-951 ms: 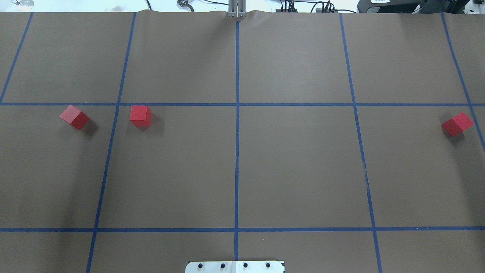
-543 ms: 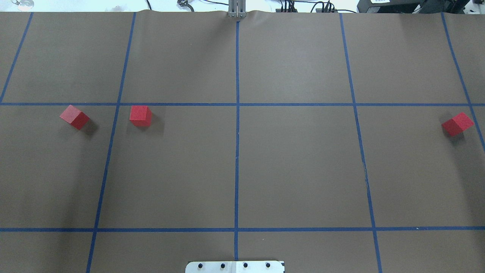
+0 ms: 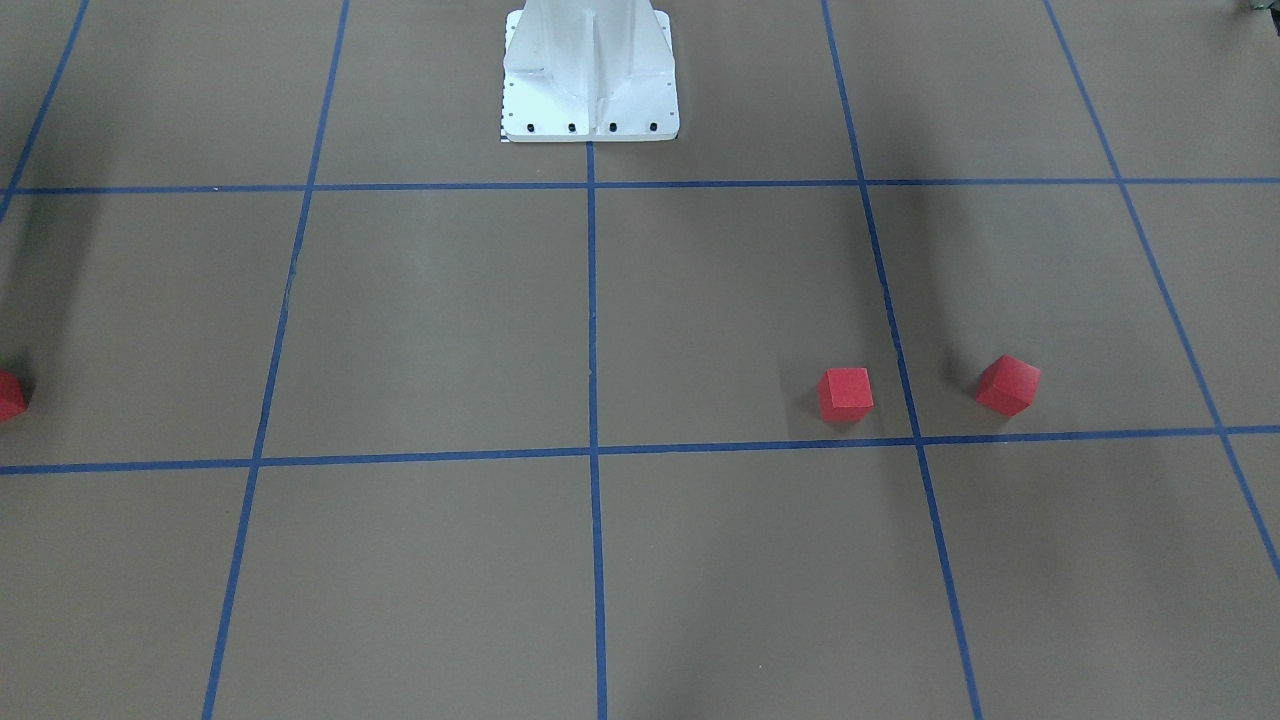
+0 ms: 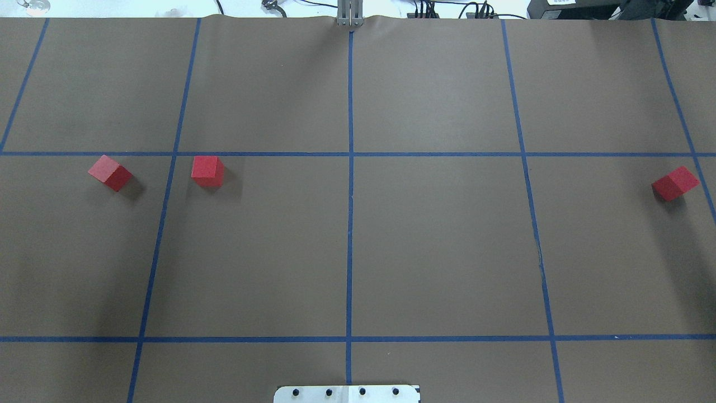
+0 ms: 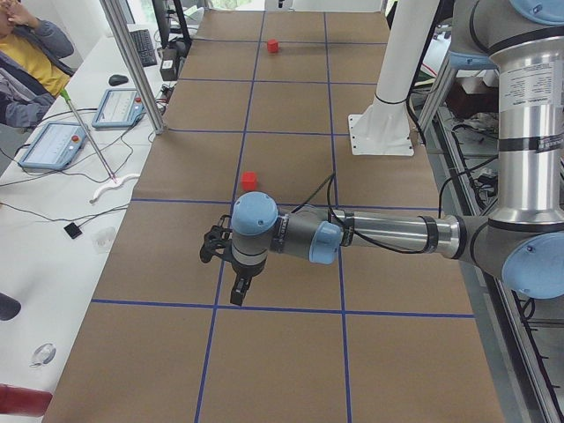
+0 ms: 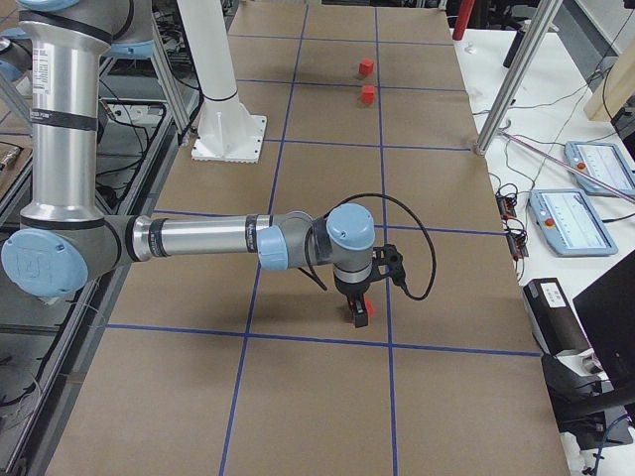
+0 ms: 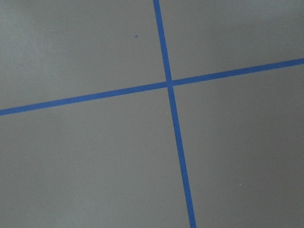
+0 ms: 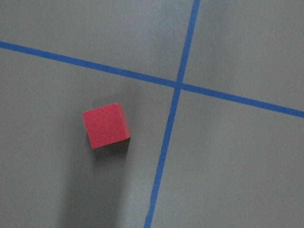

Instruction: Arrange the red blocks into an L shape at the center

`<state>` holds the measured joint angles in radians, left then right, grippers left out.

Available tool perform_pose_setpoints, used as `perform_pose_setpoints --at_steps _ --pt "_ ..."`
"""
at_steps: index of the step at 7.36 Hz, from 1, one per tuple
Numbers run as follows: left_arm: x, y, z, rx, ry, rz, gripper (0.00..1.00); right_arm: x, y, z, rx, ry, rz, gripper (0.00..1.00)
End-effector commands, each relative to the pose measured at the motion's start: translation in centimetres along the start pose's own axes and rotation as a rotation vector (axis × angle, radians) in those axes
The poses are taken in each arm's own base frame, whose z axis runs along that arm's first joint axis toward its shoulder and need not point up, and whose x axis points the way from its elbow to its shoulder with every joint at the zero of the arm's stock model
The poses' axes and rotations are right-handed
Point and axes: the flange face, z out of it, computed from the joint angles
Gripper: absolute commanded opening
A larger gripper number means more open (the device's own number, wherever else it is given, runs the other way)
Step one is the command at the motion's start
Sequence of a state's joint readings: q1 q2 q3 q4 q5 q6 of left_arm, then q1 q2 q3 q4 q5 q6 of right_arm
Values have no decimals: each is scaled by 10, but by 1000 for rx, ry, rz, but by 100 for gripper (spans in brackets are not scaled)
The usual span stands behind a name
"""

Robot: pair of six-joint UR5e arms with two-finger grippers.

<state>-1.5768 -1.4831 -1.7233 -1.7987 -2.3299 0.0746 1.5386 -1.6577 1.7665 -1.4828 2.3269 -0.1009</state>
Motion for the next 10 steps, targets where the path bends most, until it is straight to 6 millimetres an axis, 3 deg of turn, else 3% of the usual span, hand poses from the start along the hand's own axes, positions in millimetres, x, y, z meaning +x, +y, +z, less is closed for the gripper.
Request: perform_pose_setpoints --at_steps 1,3,4,5,7,10 --pt "5 -31 -8 129 -11 121 100 -8 -18 -12 32 5 -25 99" --pt "2 -30 -5 138 -10 130 100 9 -25 15 83 5 -90 99" --pt "3 -31 -6 162 -13 151 100 11 -23 50 64 -9 -127 99" --pt "-1 -29 -2 170 -14 161 100 -3 -27 77 24 -25 -163 99" --pt "-5 -28 3 183 -15 173 100 -39 -36 108 -30 -50 -164 99" --pt "-6 -27 4 182 -13 172 100 -52 -40 126 -57 -29 -116 99"
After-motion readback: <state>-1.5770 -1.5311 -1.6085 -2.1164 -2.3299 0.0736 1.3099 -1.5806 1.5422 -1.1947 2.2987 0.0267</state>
